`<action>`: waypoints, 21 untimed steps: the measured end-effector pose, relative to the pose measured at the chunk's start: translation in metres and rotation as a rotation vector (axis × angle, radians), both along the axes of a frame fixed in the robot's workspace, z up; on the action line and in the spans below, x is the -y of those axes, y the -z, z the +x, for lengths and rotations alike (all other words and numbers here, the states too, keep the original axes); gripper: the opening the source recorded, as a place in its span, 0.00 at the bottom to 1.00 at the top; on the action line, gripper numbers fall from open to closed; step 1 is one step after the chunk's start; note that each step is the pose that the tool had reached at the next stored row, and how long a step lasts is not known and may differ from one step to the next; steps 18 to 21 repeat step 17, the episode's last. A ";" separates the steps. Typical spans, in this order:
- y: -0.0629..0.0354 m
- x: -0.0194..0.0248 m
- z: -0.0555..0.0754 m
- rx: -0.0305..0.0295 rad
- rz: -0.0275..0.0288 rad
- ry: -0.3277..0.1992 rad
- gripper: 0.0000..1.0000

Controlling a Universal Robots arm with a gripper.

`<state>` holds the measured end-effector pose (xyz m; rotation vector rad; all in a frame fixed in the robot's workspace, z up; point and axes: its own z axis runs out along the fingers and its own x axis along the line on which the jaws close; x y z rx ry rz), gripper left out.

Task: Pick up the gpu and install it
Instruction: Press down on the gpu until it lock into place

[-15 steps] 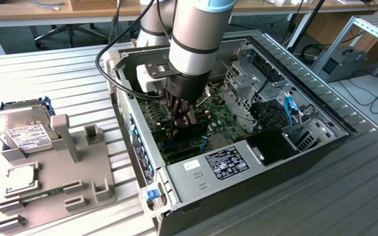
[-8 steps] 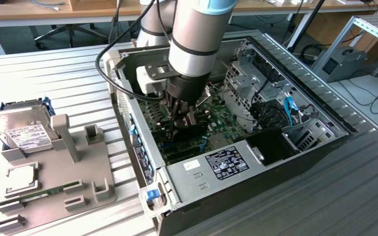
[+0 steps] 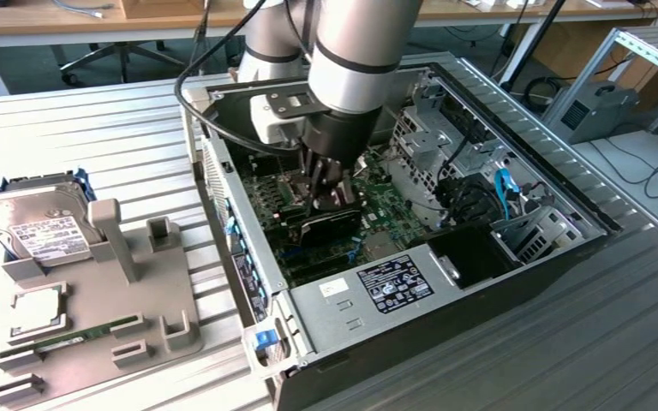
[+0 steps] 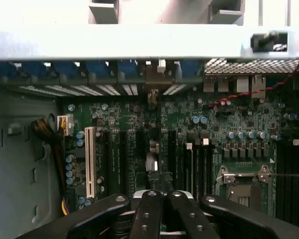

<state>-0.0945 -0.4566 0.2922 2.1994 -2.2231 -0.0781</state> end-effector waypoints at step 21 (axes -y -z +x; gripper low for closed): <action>-0.0072 0.0000 0.025 -0.0091 0.0106 0.000 0.11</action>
